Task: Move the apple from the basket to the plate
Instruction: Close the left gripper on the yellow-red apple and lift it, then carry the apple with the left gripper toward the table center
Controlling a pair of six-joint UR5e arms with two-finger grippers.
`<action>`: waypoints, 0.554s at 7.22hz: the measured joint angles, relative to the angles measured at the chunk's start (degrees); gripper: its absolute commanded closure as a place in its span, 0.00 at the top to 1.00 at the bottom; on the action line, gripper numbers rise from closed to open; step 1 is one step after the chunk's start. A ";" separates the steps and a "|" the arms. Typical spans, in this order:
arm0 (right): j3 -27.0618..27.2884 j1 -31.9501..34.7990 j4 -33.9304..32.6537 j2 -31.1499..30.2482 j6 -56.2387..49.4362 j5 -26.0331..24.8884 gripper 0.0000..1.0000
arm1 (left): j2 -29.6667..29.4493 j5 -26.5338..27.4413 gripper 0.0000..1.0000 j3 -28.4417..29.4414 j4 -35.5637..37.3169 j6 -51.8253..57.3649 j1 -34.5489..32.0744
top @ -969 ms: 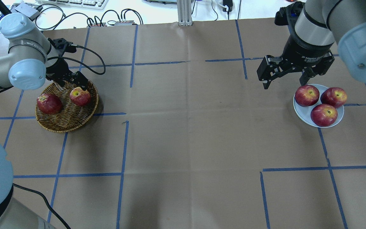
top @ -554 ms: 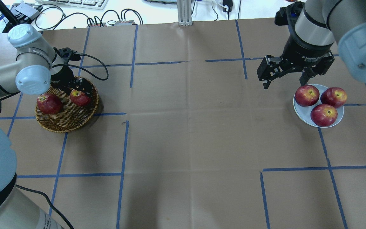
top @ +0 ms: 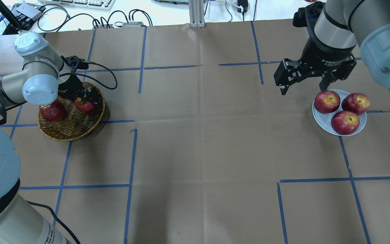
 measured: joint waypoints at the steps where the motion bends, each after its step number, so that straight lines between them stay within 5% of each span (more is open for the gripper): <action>1: 0.00 0.01 0.00 0.00 0.00 0.02 1.00 | 0.53 0.17 0.56 0.41 -0.15 -0.59 -0.14; 4: -0.03 0.08 0.00 0.00 0.00 0.07 1.00 | 6.14 1.42 0.57 1.28 -6.80 -17.07 -6.62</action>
